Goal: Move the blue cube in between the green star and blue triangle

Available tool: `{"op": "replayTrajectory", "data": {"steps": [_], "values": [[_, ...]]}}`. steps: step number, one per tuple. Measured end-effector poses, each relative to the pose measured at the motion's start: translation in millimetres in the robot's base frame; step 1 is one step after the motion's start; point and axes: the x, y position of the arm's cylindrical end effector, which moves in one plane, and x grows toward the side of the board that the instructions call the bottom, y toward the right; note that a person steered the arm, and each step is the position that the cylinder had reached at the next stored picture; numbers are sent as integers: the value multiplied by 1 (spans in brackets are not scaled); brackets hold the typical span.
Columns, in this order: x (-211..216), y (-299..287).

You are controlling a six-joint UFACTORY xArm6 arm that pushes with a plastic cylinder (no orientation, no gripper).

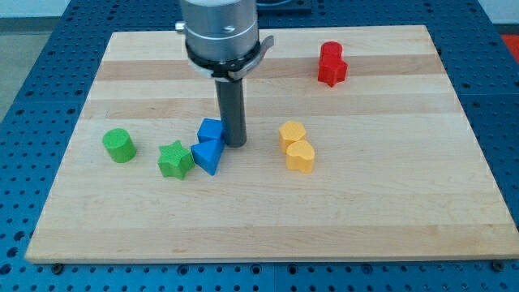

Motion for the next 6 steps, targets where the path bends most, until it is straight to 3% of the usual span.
{"op": "replayTrajectory", "data": {"steps": [1, 2, 6], "values": [[-4, -5], [-40, -15], [-45, -47]]}}
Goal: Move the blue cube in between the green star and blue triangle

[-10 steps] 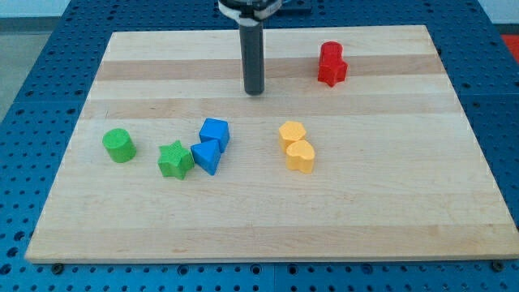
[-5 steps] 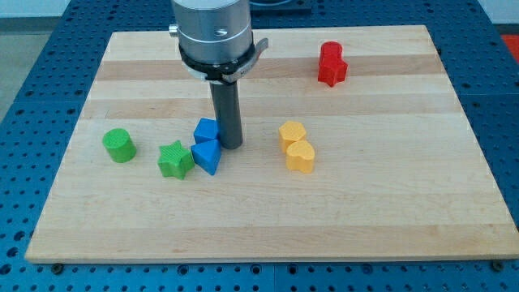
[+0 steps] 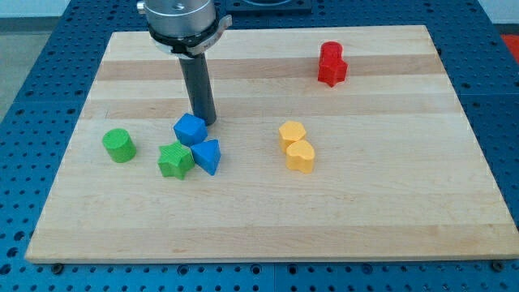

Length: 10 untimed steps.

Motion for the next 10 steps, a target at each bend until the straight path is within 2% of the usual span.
{"op": "replayTrajectory", "data": {"steps": [1, 3, 5, 6, 7, 8, 10], "values": [[0, -3], [0, 62], [0, 50], [10, 18], [17, 13], [55, 13], [88, 13]]}}
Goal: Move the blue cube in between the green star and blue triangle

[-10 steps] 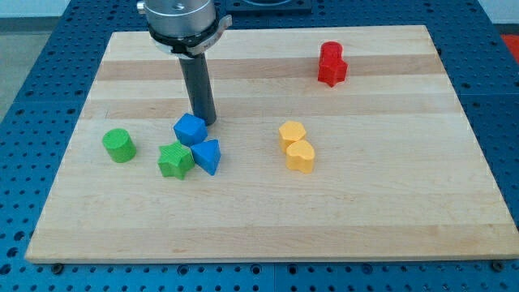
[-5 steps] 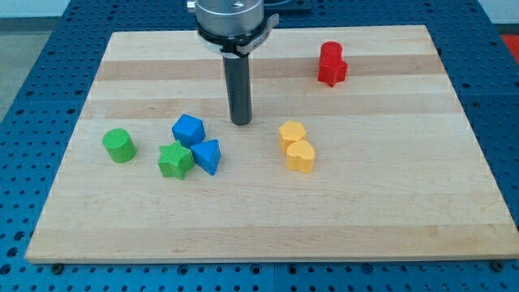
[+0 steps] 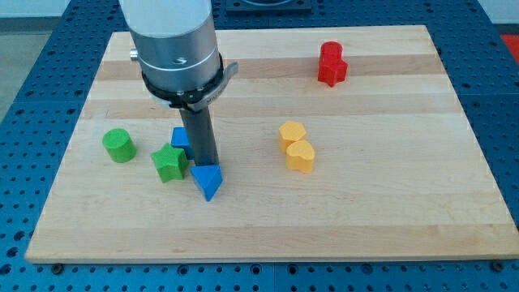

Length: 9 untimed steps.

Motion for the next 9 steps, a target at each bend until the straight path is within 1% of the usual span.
{"op": "replayTrajectory", "data": {"steps": [1, 3, 4, 6, 7, 8, 9], "values": [[0, 0], [-66, -3], [-77, -6], [-66, -31], [-36, -9], [2, -4], [-11, 7]]}}
